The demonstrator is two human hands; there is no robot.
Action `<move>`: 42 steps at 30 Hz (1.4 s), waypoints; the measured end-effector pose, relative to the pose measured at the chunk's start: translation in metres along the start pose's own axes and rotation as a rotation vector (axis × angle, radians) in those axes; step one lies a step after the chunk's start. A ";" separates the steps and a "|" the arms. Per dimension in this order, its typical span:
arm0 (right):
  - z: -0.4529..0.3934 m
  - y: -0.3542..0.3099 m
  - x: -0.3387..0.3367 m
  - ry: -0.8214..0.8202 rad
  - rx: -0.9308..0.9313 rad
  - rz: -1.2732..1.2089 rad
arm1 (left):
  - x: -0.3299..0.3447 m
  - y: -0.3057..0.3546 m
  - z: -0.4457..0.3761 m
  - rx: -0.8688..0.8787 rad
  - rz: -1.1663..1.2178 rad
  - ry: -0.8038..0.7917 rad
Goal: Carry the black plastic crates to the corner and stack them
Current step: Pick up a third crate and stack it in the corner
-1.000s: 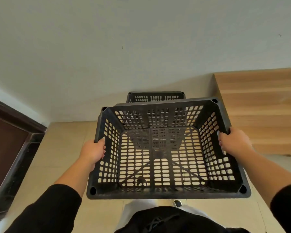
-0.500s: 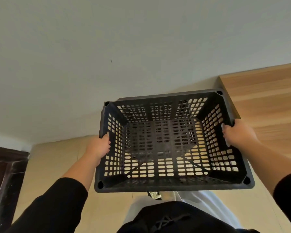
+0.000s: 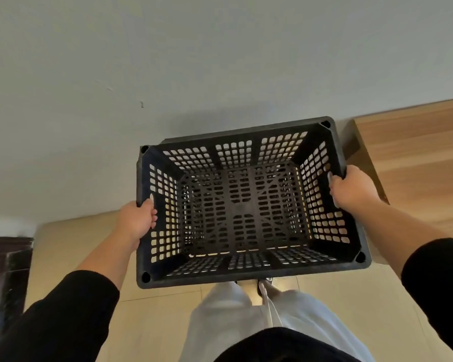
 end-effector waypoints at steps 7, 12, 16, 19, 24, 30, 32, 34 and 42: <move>-0.028 -0.023 0.020 0.022 0.005 0.045 | 0.009 0.004 -0.039 -0.024 0.002 -0.027; -0.039 -0.021 0.030 0.015 0.048 0.052 | 0.017 0.010 -0.059 -0.015 -0.022 -0.041; -0.046 -0.026 0.032 -0.004 0.058 0.078 | 0.022 0.015 -0.067 0.009 -0.046 -0.023; -0.050 -0.029 0.033 -0.038 0.091 0.114 | 0.023 0.013 -0.069 0.010 -0.073 -0.029; -0.049 -0.024 0.038 -0.056 0.127 0.148 | 0.022 0.009 -0.064 0.020 -0.082 -0.022; -0.047 -0.018 0.043 -0.081 0.128 0.147 | 0.019 0.011 -0.064 0.016 -0.119 -0.047; -0.046 -0.014 0.044 -0.091 0.133 0.143 | 0.018 0.010 -0.064 0.021 -0.127 -0.053; -0.044 -0.012 0.045 -0.093 0.138 0.144 | 0.018 0.010 -0.064 0.022 -0.128 -0.050; -0.050 -0.020 0.043 -0.096 0.135 0.134 | 0.025 -0.006 -0.047 -0.006 -0.051 -0.001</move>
Point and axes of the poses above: each hand's wrist, its own z-axis away from the middle knuckle, its own x-axis out of the palm, y = z × x, the point moved 6 cm from there along -z, towards the middle knuckle, and after that the axes turned 5 degrees about x, right-handed, at the moved point
